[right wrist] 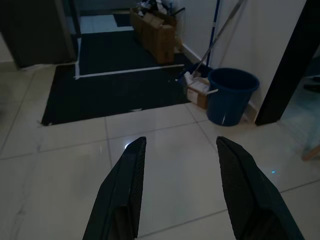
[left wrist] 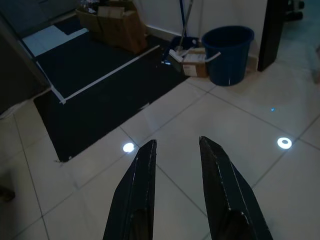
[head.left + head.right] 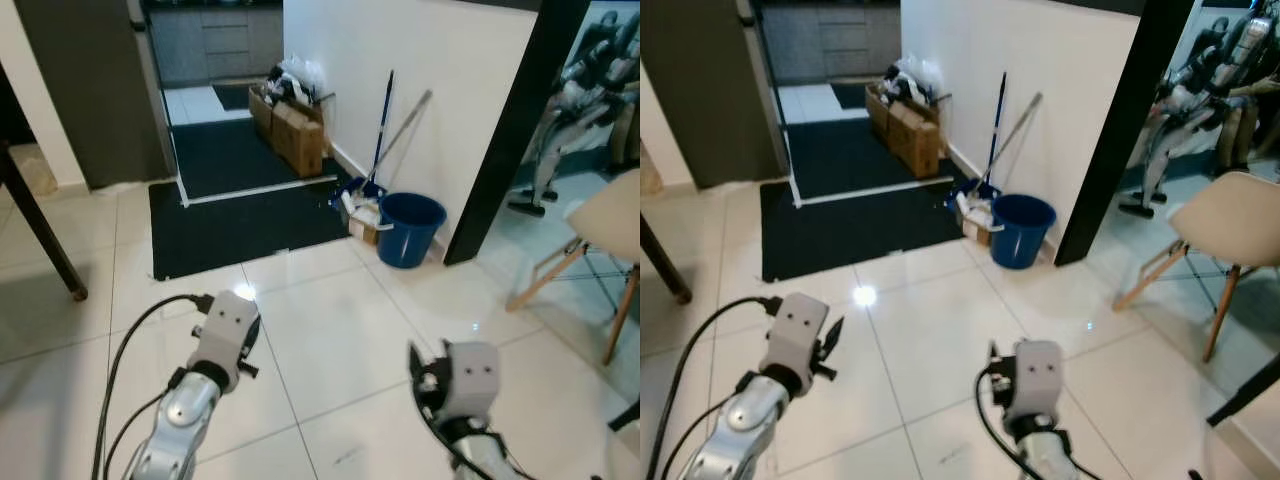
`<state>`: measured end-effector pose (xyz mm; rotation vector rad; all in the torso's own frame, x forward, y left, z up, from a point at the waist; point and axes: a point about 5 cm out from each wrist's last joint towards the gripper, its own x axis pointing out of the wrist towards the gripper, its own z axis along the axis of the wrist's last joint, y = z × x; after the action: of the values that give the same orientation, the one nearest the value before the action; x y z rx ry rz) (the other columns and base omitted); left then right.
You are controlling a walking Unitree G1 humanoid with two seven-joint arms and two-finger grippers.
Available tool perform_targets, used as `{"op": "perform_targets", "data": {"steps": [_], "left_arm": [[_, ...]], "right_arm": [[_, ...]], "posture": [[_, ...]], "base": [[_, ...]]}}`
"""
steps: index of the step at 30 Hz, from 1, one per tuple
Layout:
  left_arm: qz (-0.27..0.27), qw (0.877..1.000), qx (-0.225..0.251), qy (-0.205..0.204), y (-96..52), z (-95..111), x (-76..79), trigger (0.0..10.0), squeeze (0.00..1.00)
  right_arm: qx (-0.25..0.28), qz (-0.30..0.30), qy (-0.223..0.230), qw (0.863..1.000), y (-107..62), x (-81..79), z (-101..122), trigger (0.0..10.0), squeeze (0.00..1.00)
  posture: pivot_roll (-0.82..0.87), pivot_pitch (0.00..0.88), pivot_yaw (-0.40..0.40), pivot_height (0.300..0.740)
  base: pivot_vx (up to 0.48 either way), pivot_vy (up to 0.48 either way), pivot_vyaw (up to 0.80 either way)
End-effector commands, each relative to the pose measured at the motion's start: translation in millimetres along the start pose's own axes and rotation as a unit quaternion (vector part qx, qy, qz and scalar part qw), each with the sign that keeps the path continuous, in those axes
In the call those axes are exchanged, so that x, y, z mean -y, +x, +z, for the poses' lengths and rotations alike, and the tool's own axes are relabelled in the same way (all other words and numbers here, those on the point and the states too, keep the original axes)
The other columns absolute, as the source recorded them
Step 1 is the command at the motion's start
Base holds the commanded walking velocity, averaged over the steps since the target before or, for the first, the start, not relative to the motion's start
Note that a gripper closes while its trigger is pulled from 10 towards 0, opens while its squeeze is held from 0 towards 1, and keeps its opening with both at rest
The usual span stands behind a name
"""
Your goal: Setting the table
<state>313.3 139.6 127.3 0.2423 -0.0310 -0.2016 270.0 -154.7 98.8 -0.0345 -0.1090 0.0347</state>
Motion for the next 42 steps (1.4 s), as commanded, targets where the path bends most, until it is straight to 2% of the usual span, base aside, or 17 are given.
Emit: {"op": "perform_targets", "data": {"steps": [1, 4, 8, 13, 19, 24, 33, 39, 42], "left_arm": [[-0.010, 1.000, -0.006, -0.001, -1.0, -3.4, 5.1, 10.0, 0.00], [-0.009, 1.000, -0.010, 0.000, -1.8, -5.7, 4.9, 10.0, 0.00], [0.011, 0.999, -0.045, -0.009, -8.3, -24.2, -2.9, 10.0, 0.00], [0.023, 0.998, -0.062, -0.008, -15.3, -35.3, -6.7, 10.0, 0.00], [0.026, 0.998, -0.057, -0.008, -16.1, -33.8, -1.1, 10.0, 0.00], [0.033, 0.998, -0.055, -0.010, -19.5, -34.5, -2.4, 10.0, 0.00], [0.044, 0.998, -0.049, -0.016, -21.1, -33.0, -3.2, 10.0, 0.00], [0.063, 0.997, -0.039, -0.017, -23.0, -27.0, -7.3, 10.0, 0.00], [0.075, 0.996, -0.035, -0.015, -27.2, -25.2, -13.1, 10.0, 0.00]], "right_arm": [[-0.010, -0.005, -0.004, 1.000, -2.6, 5.2, -3.8, 10.0, 0.00], [-0.013, 0.018, -0.008, 1.000, -3.0, 3.1, -4.9, 10.0, 0.00], [-0.019, 0.098, -0.018, 0.995, -0.9, -5.2, -3.9, 10.0, 0.00], [-0.008, 0.127, -0.005, 0.992, 5.0, -10.5, 4.7, 10.0, 0.00], [-0.007, 0.141, 0.008, 0.990, 10.7, -17.9, 6.0, 10.0, 0.00], [-0.013, 0.143, 0.010, 0.990, 10.0, -18.9, 2.5, 10.0, 0.00], [-0.019, 0.109, 0.006, 0.994, 12.9, -7.1, -0.1, 10.0, 0.00], [-0.017, 0.097, 0.004, 0.995, 22.7, -3.9, 1.2, 10.0, 0.00], [-0.013, 0.105, 0.008, 0.994, 29.2, -10.8, 2.5, 10.0, 0.00]], "posture": [[0.00, 0.048, 0.079, 0.740], [0.00, 0.048, 0.079, 0.740], [0.00, 0.048, 0.078, 0.740], [0.01, 0.051, 0.063, 0.740], [0.03, 0.051, 0.043, 0.740], [0.04, 0.054, 0.033, 0.740], [0.06, 0.056, 0.011, 0.740], [0.12, 0.052, -0.020, 0.740], [0.13, 0.054, -0.026, 0.740]], "base": [[0.461, 0.000, 0.00], [0.461, 0.000, 0.00], [0.461, 0.000, 0.00], [0.460, 0.000, 0.00], [0.458, 0.000, 0.00], [0.452, 0.000, 0.00], [0.453, 0.000, 0.00], [0.450, 0.000, 0.00], [0.453, 0.000, 0.00]]}}
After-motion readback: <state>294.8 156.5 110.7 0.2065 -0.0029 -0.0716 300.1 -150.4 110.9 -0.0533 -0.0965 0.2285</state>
